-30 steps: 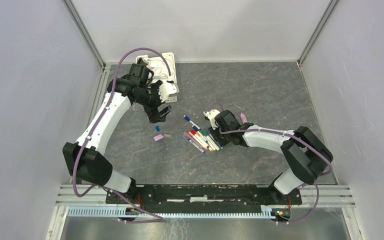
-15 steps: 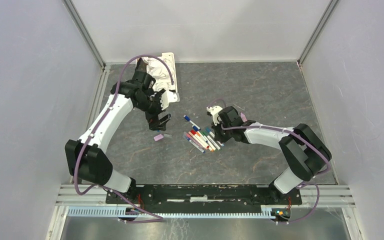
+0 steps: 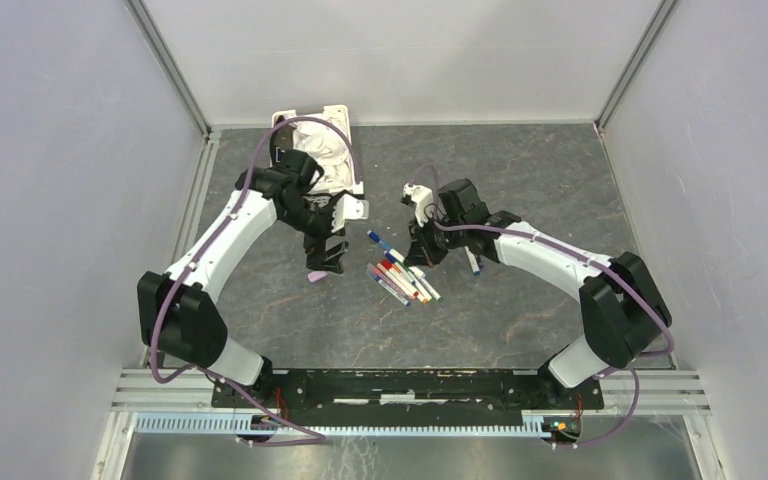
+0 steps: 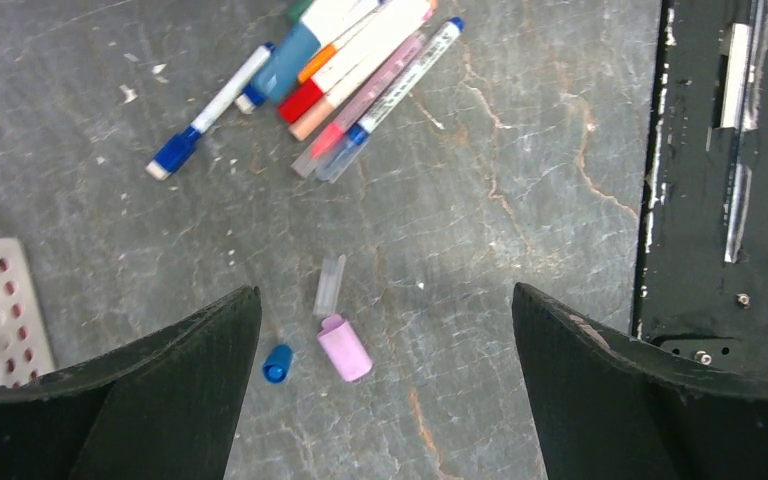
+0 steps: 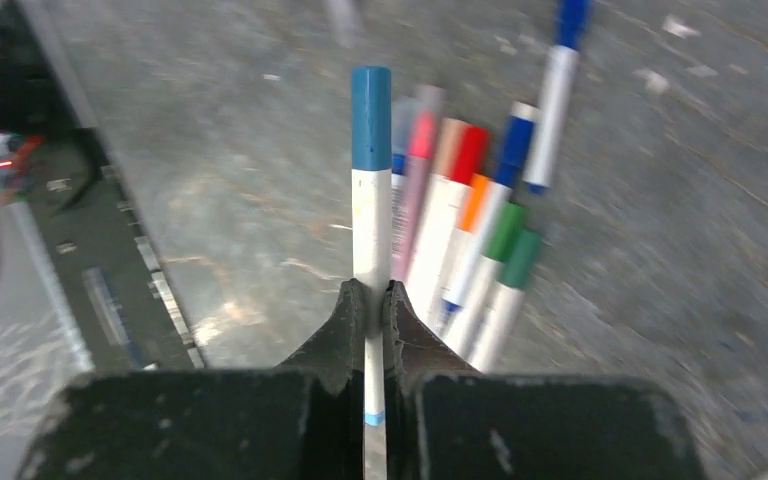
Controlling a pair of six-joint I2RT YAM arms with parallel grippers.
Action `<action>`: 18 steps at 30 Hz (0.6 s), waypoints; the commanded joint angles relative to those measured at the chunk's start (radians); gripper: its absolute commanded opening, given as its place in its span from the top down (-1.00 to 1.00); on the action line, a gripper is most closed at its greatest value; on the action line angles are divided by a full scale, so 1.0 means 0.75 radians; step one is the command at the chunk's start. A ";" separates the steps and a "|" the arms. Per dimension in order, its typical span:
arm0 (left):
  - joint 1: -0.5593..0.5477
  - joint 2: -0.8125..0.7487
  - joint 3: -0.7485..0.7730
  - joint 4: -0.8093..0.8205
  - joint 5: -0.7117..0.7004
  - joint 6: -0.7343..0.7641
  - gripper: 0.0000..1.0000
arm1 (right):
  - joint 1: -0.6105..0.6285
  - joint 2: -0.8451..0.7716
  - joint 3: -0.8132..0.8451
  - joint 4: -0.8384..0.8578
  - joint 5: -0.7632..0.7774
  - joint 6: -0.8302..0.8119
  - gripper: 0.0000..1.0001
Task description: Open the pen caps
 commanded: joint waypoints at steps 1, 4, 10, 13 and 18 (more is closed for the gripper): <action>-0.030 -0.027 -0.065 0.045 0.100 0.084 -1.00 | 0.006 -0.004 0.054 0.056 -0.430 0.093 1.00; -0.046 -0.062 -0.107 0.123 0.147 0.091 -0.97 | 0.026 0.045 0.081 0.054 -0.537 0.108 1.00; -0.149 -0.050 -0.139 0.136 0.077 0.150 -0.76 | 0.067 0.102 0.102 0.076 -0.570 0.147 1.00; -0.197 -0.037 -0.162 0.136 0.034 0.171 -0.68 | 0.071 0.129 0.109 0.088 -0.582 0.166 1.00; -0.218 -0.010 -0.197 0.150 -0.038 0.188 -0.35 | 0.072 0.142 0.093 0.150 -0.621 0.214 1.00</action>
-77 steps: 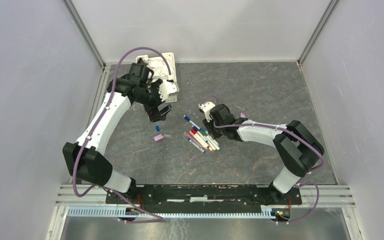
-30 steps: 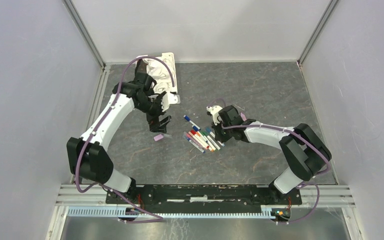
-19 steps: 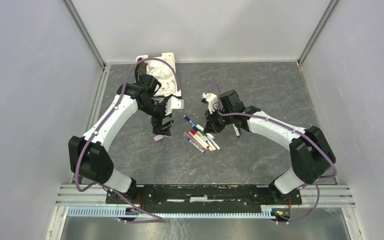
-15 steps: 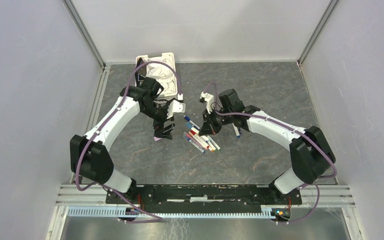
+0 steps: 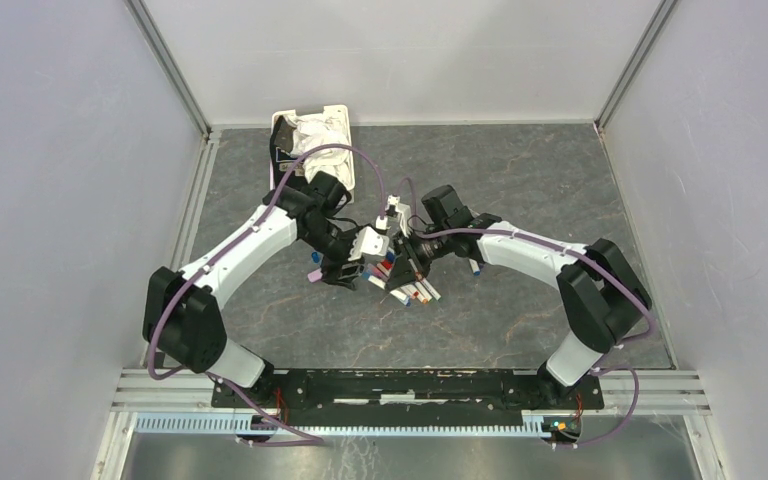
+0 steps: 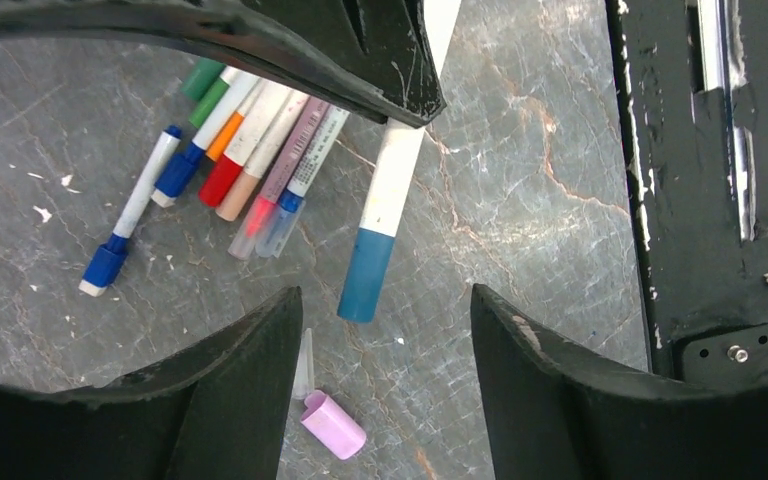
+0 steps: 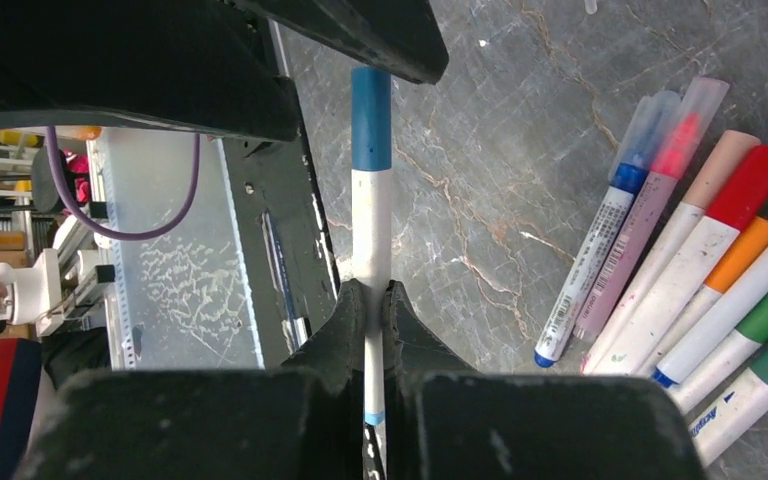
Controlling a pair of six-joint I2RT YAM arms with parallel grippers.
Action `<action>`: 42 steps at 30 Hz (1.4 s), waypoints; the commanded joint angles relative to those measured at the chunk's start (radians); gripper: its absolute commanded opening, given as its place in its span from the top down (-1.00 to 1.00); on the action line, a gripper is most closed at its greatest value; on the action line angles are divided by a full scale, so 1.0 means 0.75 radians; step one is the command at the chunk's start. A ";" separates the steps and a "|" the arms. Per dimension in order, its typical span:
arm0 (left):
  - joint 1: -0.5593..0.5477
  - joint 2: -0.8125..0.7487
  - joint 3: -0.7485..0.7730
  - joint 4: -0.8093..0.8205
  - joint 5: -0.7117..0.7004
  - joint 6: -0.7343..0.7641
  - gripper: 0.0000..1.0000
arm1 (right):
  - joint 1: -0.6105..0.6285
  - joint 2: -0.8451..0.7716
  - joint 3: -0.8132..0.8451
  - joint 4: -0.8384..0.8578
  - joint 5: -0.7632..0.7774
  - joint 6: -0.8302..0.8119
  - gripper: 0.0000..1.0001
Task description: Open the pen caps
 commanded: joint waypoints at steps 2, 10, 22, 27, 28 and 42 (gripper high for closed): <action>-0.005 0.014 -0.027 0.028 -0.056 0.075 -0.28 | 0.001 0.015 0.030 0.139 -0.094 0.074 1.00; -0.034 -0.019 -0.042 0.038 0.003 0.085 0.06 | -0.001 0.061 0.033 0.207 -0.160 0.137 1.00; -0.052 -0.060 -0.060 0.021 -0.031 0.112 0.96 | 0.024 0.113 0.030 0.352 -0.187 0.270 0.13; -0.052 -0.066 -0.033 0.003 -0.020 0.118 0.96 | 0.048 0.193 0.075 0.354 -0.214 0.274 0.06; -0.052 -0.064 -0.030 -0.005 -0.022 0.122 0.96 | 0.048 0.209 0.088 0.352 -0.218 0.274 0.09; 0.042 -0.125 -0.082 0.022 -0.355 0.299 0.95 | 0.014 0.090 -0.005 0.068 -0.121 0.072 1.00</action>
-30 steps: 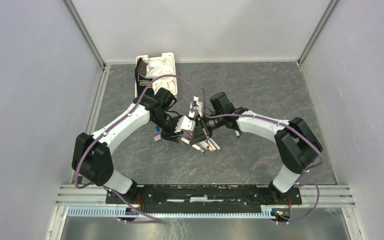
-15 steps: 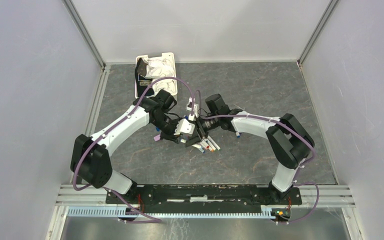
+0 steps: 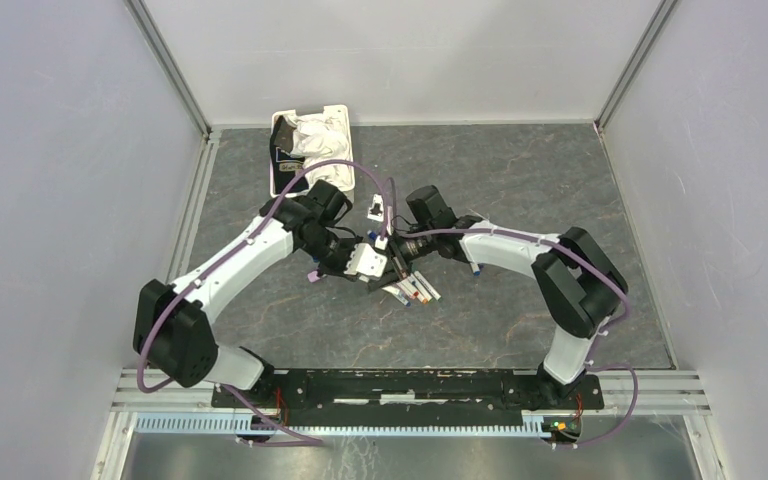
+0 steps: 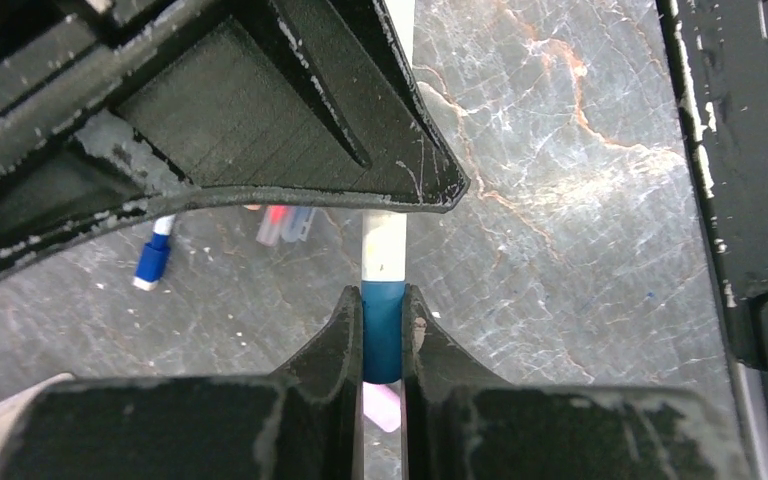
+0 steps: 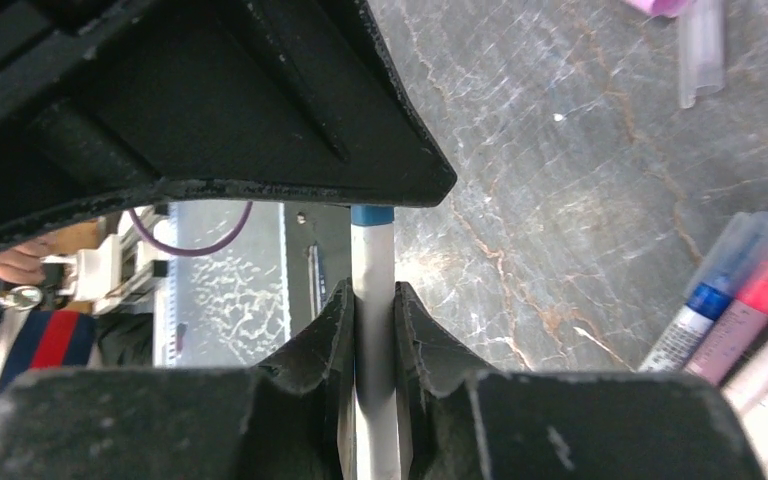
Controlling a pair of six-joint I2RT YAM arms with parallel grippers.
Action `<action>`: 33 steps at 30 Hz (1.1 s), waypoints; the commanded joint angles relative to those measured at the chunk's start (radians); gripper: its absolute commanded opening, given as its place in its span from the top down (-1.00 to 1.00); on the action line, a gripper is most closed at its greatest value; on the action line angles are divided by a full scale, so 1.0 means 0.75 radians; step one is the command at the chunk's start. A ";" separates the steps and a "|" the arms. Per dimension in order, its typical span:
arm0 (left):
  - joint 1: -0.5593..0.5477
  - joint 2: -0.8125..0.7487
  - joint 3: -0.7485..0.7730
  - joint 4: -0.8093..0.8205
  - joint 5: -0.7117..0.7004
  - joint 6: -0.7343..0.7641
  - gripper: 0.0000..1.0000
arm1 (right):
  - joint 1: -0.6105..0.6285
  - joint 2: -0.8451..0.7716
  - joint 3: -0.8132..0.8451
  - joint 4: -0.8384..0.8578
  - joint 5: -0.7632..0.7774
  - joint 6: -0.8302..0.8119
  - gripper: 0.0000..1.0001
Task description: Open the pen caps
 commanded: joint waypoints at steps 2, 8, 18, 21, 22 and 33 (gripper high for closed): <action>0.179 0.008 0.063 -0.033 -0.190 0.183 0.96 | -0.052 -0.144 -0.121 -0.232 0.112 -0.127 1.00; 0.288 0.073 0.095 0.045 -0.204 0.199 0.96 | -0.126 -0.265 -0.228 -0.234 0.156 -0.132 1.00; 0.288 0.233 -0.028 0.460 -0.169 -0.127 0.96 | -0.244 -0.294 -0.155 -0.322 0.810 -0.146 1.00; 0.289 0.296 -0.038 0.517 -0.191 -0.187 0.95 | -0.245 -0.267 -0.148 -0.281 1.015 -0.120 1.00; 0.290 0.312 -0.043 0.536 -0.200 -0.200 0.95 | -0.244 -0.251 -0.143 -0.268 1.058 -0.113 1.00; 0.289 0.425 -0.049 0.505 -0.249 -0.243 0.60 | -0.239 -0.060 -0.069 -0.146 1.302 -0.063 0.83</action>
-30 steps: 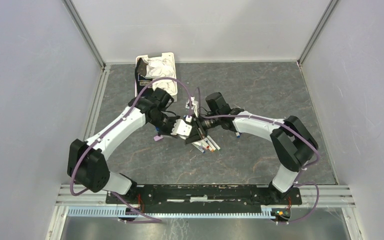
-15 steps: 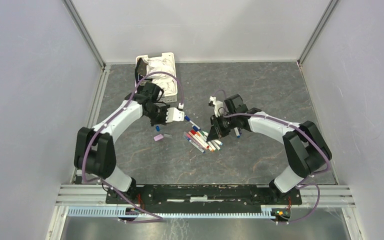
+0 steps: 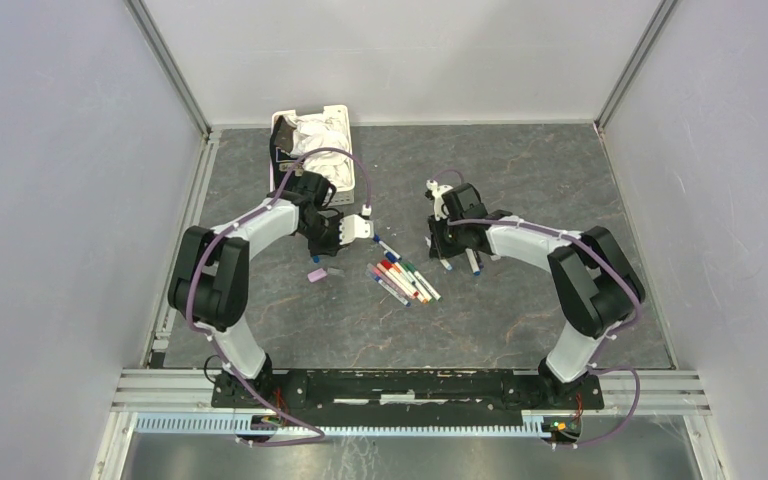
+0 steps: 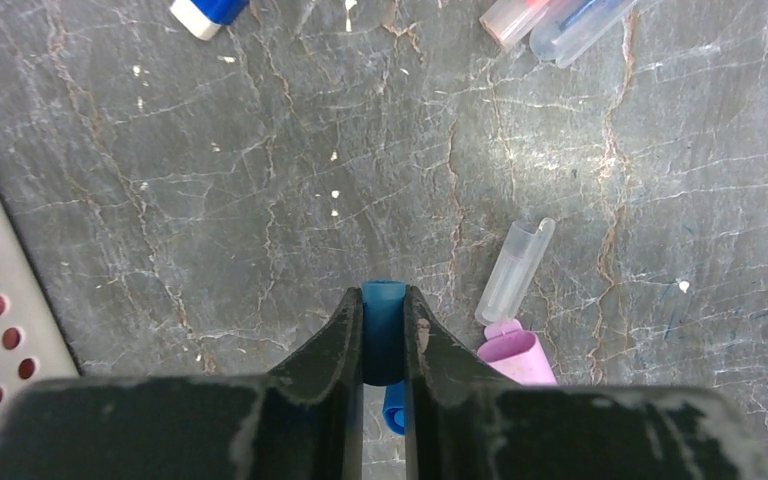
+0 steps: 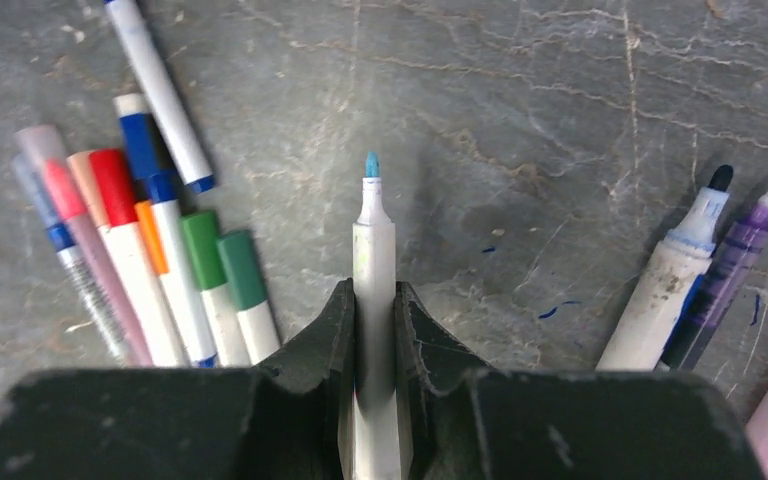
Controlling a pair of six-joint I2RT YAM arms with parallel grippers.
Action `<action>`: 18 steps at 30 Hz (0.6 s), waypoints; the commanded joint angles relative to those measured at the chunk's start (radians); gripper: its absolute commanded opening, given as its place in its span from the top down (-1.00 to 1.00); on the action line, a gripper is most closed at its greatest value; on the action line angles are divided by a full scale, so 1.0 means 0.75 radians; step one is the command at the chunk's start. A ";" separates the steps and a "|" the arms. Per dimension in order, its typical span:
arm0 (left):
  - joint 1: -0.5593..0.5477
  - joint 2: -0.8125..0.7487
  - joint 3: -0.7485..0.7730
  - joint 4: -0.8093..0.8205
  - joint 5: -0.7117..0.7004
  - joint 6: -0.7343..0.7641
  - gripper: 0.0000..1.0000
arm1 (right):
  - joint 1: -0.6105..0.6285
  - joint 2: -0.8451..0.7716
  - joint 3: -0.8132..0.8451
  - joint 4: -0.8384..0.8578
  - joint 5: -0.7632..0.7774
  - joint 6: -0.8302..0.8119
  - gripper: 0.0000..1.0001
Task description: Open the pen caps
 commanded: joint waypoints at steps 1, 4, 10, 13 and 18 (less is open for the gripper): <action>-0.002 0.021 0.001 0.003 -0.008 -0.059 0.55 | 0.009 0.067 0.068 0.080 0.177 0.041 0.83; -0.001 0.000 0.007 0.016 0.009 -0.071 0.41 | 0.008 0.078 0.048 0.092 0.265 0.056 0.82; -0.001 -0.068 0.056 -0.055 0.090 -0.086 0.01 | 0.009 0.065 -0.021 0.081 0.377 0.084 0.63; 0.003 -0.078 0.126 -0.135 0.105 -0.097 -0.12 | 0.011 0.045 -0.061 0.096 0.381 0.099 0.46; 0.035 -0.124 0.257 -0.230 0.187 -0.155 -0.17 | 0.024 0.001 -0.086 0.082 0.411 0.110 0.29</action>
